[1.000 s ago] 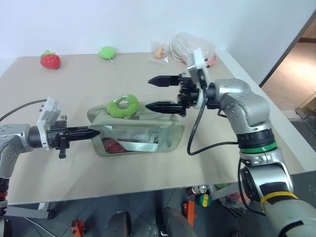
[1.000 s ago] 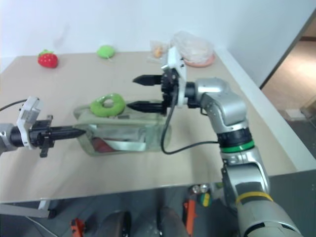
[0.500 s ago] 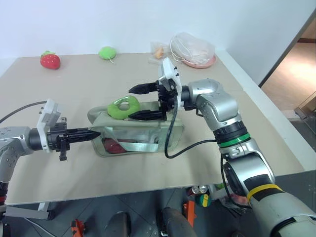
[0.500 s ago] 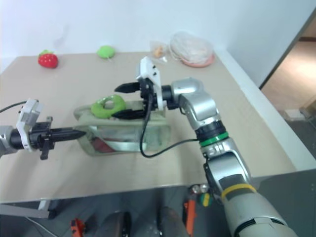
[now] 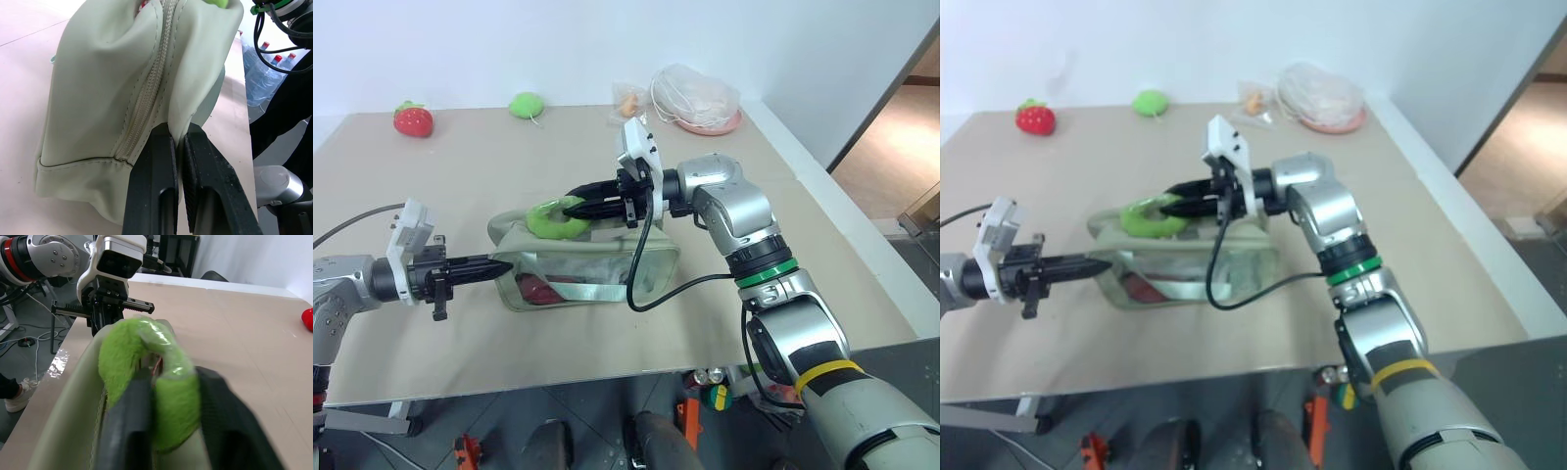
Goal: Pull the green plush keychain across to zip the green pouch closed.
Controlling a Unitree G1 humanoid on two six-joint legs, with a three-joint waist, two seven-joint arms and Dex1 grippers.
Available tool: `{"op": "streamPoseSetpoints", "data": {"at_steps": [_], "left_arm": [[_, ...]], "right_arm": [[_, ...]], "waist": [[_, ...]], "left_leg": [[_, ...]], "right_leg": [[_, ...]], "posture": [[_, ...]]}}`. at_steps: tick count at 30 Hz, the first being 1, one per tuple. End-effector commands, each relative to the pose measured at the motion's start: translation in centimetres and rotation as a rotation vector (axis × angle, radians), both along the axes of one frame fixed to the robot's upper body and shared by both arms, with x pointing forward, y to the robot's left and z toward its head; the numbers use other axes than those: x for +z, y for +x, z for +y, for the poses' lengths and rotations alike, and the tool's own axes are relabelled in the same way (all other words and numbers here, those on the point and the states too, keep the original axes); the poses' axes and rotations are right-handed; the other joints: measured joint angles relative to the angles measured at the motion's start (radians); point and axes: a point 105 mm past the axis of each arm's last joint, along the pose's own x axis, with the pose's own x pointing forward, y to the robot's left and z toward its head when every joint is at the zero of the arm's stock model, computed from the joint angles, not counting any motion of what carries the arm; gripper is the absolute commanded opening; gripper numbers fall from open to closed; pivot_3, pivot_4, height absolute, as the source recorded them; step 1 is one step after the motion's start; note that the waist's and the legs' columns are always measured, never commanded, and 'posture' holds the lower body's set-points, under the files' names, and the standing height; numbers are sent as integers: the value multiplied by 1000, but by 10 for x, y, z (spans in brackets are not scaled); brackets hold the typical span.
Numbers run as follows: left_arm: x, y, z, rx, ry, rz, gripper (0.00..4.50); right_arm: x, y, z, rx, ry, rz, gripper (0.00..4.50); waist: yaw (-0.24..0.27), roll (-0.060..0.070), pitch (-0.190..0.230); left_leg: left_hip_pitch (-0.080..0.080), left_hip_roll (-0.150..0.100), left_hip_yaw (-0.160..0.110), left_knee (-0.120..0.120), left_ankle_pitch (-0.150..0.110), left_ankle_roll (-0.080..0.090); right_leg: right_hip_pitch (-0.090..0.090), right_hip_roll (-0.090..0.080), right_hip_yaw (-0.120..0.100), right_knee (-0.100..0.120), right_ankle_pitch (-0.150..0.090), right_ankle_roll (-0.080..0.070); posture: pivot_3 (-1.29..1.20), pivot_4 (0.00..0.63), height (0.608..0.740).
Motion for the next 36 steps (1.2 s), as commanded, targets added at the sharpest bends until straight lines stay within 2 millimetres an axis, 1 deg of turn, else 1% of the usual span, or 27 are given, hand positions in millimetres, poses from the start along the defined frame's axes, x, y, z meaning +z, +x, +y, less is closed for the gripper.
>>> {"op": "streamPoseSetpoints", "data": {"at_steps": [1,6,10,13,16,18,21,24,26,28,30,31,33,35,36], "left_arm": [[0,-2,-3,-7,7,-6,0],[0,-2,-3,-6,4,-5,0],[-1,-3,-4,-8,1,-5,0],[-2,-2,-5,-6,-2,-4,0],[-3,-3,-5,-4,-3,-1,0],[-3,-3,-6,-4,-3,0,0],[-4,-3,-7,-5,-3,3,0],[-4,-4,-7,-4,-6,6,0],[-4,-5,-6,-1,-6,8,0],[-4,-7,-5,2,-7,11,0],[-4,-9,-4,6,-7,15,0],[-4,-10,-4,9,-7,16,0],[-3,-12,-2,21,-13,16,0],[-2,-12,1,44,-19,5,0],[-2,-12,2,59,-21,3,0]], "right_arm": [[11,-2,-1,17,25,-34,65],[12,0,-5,2,25,-41,65],[23,7,-23,-59,16,-95,65],[42,10,-54,-136,10,-153,65],[51,9,-76,-194,-5,-201,65],[56,10,-87,-230,-9,-225,65],[63,15,-116,-342,-20,-265,65],[60,24,-152,-483,-68,-306,65],[49,30,-179,-589,-152,-335,65],[31,34,-204,-676,-265,-355,65],[8,36,-219,-732,-352,-343,65],[-5,37,-222,-745,-378,-326,65],[-40,33,-212,-711,-412,-263,65],[-79,22,-190,-639,-421,-183,65],[-92,17,-180,-614,-409,-145,65]], "waist": [[0,0,0],[0,0,0],[2,0,0],[6,0,0],[10,0,0],[10,0,0],[11,0,0],[16,0,0],[16,0,0],[17,0,0],[16,0,0],[16,0,0],[15,0,0],[12,0,0],[11,0,0]], "left_leg": [[0,0,0,0,0,0],[0,0,0,0,0,0],[0,0,0,0,0,0],[0,-1,0,0,0,0],[-1,-2,1,0,0,0],[0,-2,2,-1,0,0],[0,-1,2,-1,0,0],[0,-1,2,-1,0,0],[0,-2,2,-1,0,0],[0,-2,3,-2,0,0],[0,-2,3,-2,0,0],[0,-2,3,-2,0,0],[1,-2,3,-2,0,0],[1,-1,3,-2,0,0],[3,0,2,-2,0,0]], "right_leg": [[0,0,0,0,0,0],[0,0,0,0,0,0],[0,0,0,0,0,0],[0,-1,0,0,0,1],[0,-2,0,-1,-1,1],[0,-2,0,-1,-1,2],[0,-1,1,-1,-1,1],[0,-1,-1,-1,-2,0],[0,-1,0,-1,-2,0],[0,-2,1,-2,-2,1],[0,-2,2,-2,-2,1],[0,-2,2,-2,-2,1],[0,-1,3,-2,-2,1],[1,-1,2,-1,-2,1],[2,0,2,-1,-2,1]], "posture": [[0,150,740],[0,150,740],[0,150,740],[0,150,740],[0,150,740],[0,150,740],[0,150,740],[0,150,740],[0,150,740],[0,150,740],[0,150,740],[0,150,740],[0,150,740],[0,150,740],[0,150,740]]}}
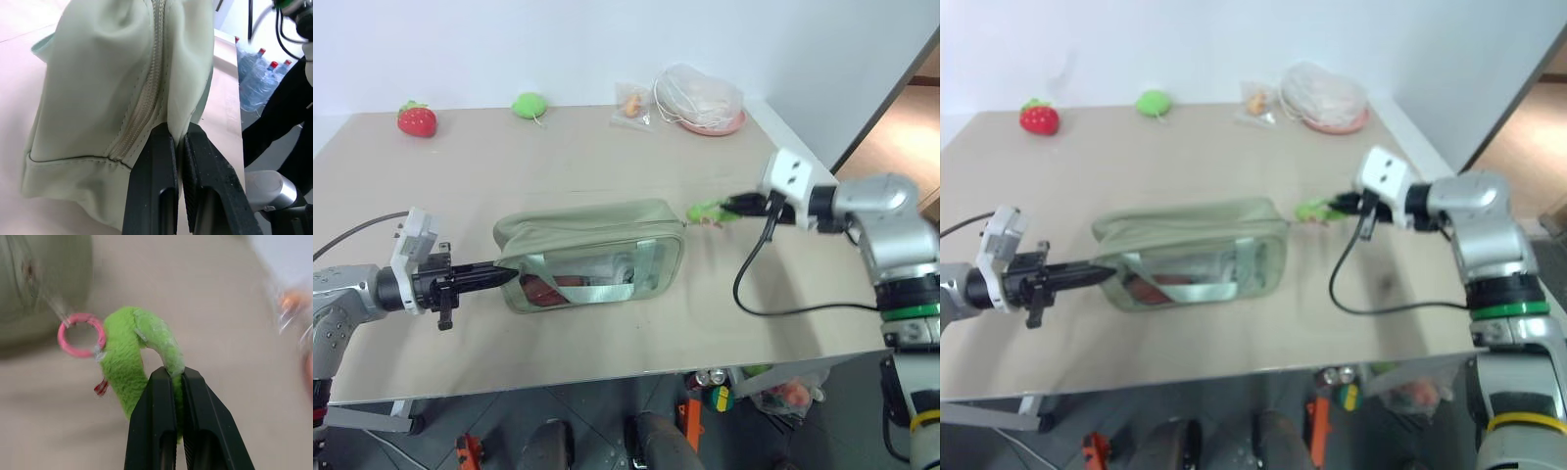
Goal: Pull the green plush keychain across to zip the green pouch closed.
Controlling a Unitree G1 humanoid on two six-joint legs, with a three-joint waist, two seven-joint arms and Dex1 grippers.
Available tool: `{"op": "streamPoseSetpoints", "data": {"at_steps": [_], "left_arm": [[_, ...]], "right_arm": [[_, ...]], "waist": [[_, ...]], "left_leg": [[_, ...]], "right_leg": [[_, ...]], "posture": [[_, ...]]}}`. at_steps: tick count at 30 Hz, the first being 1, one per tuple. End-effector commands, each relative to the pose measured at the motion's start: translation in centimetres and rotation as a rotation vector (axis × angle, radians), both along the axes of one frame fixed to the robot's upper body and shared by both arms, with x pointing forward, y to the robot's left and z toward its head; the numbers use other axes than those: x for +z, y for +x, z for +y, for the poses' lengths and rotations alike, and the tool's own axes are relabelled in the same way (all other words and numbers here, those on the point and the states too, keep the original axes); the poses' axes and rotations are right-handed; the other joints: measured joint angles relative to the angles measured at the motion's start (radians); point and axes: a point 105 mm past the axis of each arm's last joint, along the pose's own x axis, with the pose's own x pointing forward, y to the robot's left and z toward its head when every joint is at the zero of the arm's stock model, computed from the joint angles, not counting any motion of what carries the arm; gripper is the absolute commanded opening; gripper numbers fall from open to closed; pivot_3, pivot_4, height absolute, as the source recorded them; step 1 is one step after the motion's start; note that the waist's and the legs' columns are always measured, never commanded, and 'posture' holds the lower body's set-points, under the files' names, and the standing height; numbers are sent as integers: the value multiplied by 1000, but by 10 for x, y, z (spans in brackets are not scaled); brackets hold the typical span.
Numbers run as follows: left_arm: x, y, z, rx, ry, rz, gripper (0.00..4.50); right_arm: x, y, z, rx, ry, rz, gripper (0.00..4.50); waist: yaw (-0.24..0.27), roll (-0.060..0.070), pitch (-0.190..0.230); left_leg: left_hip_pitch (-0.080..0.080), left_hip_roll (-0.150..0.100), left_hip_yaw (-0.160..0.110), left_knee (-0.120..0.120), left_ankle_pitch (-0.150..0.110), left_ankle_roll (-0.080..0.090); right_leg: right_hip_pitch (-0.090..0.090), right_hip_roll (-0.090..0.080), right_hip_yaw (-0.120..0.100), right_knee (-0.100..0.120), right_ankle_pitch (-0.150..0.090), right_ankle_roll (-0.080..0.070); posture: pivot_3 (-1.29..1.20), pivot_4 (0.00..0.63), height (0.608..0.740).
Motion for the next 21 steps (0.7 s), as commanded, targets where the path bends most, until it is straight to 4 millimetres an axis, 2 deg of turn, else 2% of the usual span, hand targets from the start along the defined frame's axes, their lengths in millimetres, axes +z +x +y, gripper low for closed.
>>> {"op": "streamPoseSetpoints", "data": {"at_steps": [1,4,6,8,9,11,13,14,17,19,21], "left_arm": [[5,0,8,62,5,-10,0],[7,7,13,129,-16,6,0],[8,12,15,167,-18,10,0],[9,17,16,197,-14,10,0],[10,19,16,203,-18,-2,0],[9,23,16,213,-3,-24,0],[10,25,17,223,-13,-26,586],[12,26,17,225,-31,-19,1060],[20,24,17,219,-77,-6,2010],[26,23,17,221,-110,-6,2709],[34,24,20,246,-147,-23,3387]], "right_arm": [[-38,-14,31,51,31,82,65],[-57,-14,42,26,52,115,65],[-53,-7,42,-11,90,99,65],[-40,1,38,-51,138,69,65],[-30,2,34,-59,182,71,359],[-5,2,27,-56,271,57,359],[8,-1,24,-45,319,57,686],[13,-5,22,-36,337,59,897],[29,-11,13,-44,408,64,1850],[33,-23,7,-17,445,117,2544],[38,-31,0,-17,482,145,2581]], "waist": [[-3,0,0],[-9,2,1],[-10,1,1],[-12,1,1],[-12,1,1],[-12,1,1],[-12,1,1],[-12,1,1],[-12,1,1],[-12,1,1],[-11,1,1]], "left_leg": [[0,0,0,0,0,0],[0,1,-1,0,0,0],[1,1,-1,0,1,-1],[1,1,0,1,1,-1],[1,1,0,1,1,-1],[1,0,1,1,1,-1],[1,0,1,1,1,-1],[0,-1,0,0,1,-1],[-1,0,0,0,1,-1],[-2,0,0,-1,1,-1],[-2,0,-1,-1,1,-1]], "right_leg": [[0,1,0,0,0,0],[-1,2,0,2,1,-1],[0,2,0,2,1,-1],[0,2,0,2,2,0],[0,1,0,2,2,0],[0,2,0,2,2,0],[0,2,0,1,2,0],[0,2,0,1,2,0],[-1,1,0,0,1,0],[-1,1,-1,0,1,0],[-1,1,-2,0,0,0]], "posture": [[0,150,740],[0,150,740],[0,150,740],[0,150,740],[0,150,740],[0,150,740],[0,150,740],[0,150,740],[0,150,740],[0,150,740],[0,150,740]]}}
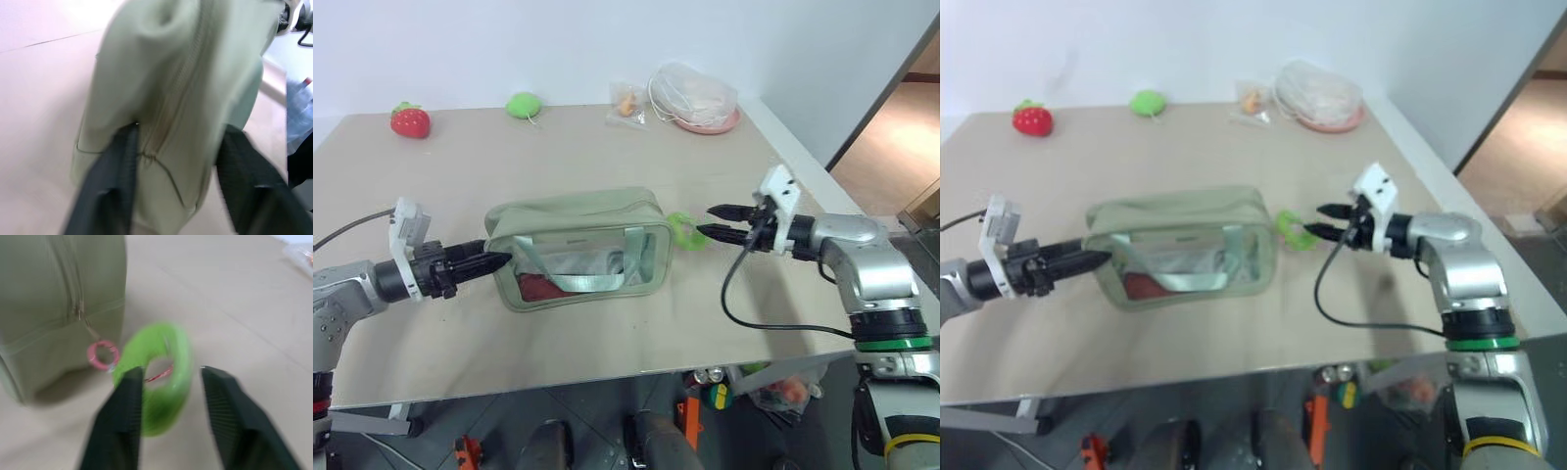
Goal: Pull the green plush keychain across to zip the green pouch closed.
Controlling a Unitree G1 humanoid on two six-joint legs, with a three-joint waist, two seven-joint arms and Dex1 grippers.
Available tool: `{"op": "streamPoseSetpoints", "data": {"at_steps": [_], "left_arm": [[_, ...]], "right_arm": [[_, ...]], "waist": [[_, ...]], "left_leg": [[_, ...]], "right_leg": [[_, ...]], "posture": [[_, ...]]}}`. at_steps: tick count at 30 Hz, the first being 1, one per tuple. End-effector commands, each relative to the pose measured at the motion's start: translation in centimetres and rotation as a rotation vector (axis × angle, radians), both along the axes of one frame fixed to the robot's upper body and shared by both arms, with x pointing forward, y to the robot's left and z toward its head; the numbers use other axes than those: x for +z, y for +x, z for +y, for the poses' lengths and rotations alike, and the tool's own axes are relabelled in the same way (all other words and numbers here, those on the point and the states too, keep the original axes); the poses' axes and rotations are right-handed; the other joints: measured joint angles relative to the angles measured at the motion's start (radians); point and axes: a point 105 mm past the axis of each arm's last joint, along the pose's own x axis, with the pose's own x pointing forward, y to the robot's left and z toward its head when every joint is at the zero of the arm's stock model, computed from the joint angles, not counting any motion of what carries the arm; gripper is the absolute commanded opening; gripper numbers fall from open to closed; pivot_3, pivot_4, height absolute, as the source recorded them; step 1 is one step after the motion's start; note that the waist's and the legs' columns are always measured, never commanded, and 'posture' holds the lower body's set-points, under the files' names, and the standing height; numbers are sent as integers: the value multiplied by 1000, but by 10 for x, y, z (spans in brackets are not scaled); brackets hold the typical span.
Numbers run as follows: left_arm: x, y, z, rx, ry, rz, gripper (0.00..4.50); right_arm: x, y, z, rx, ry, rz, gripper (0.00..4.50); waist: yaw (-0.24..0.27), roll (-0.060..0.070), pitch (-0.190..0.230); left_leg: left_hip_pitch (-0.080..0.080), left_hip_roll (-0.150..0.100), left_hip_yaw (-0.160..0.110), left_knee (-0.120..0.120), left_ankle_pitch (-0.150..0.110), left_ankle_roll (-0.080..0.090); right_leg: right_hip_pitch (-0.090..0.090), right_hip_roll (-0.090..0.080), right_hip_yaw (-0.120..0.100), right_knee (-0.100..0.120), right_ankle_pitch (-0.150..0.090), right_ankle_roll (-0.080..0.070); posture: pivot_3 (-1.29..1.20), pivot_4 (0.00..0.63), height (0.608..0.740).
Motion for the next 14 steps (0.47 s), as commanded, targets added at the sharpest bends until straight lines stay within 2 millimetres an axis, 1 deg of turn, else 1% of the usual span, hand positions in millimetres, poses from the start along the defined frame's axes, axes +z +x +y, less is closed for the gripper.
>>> {"op": "streamPoseSetpoints", "data": {"at_steps": [1,2,4,5,7,9,11,14], "left_arm": [[31,-2,9,44,-86,-88,3714],[36,-3,12,57,-111,-101,4061],[40,-4,25,127,-126,-111,4061],[34,-5,32,165,-127,-54,4061],[16,-2,54,326,-40,14,4061],[3,-2,76,465,36,36,4061],[0,-11,84,487,-12,53,4061],[-6,-20,88,490,-38,71,4061]], "right_arm": [[26,-16,-12,19,78,-11,2581],[28,-19,-16,18,93,-4,2581],[31,-27,-21,21,121,3,2581],[33,-31,-24,21,136,2,2581],[33,-37,-29,5,156,8,2581],[30,-40,-33,-19,164,15,2581],[25,-44,-34,-31,170,26,2581],[17,-45,-30,-44,175,38,2581]], "waist": [[0,0,0],[0,0,0],[-1,0,0],[-1,0,0],[-4,0,0],[-5,0,0],[-4,-1,0],[-2,-1,0]], "left_leg": [[0,0,0,0,0,0],[0,0,0,0,0,0],[0,0,0,0,0,0],[1,0,-1,0,0,0],[2,0,-1,0,0,0],[3,0,0,-1,0,0],[4,0,0,-1,0,0],[3,1,0,0,0,0]], "right_leg": [[0,0,0,0,0,0],[0,0,0,0,0,0],[0,0,0,0,0,0],[0,0,1,0,0,0],[0,0,1,0,0,0],[1,0,2,0,0,0],[1,0,3,0,0,0],[0,-1,1,0,0,0]], "posture": [[0,150,740],[0,150,740],[0,150,740],[0,150,740],[0,150,740],[0,150,740],[0,150,740],[0,150,740]]}}
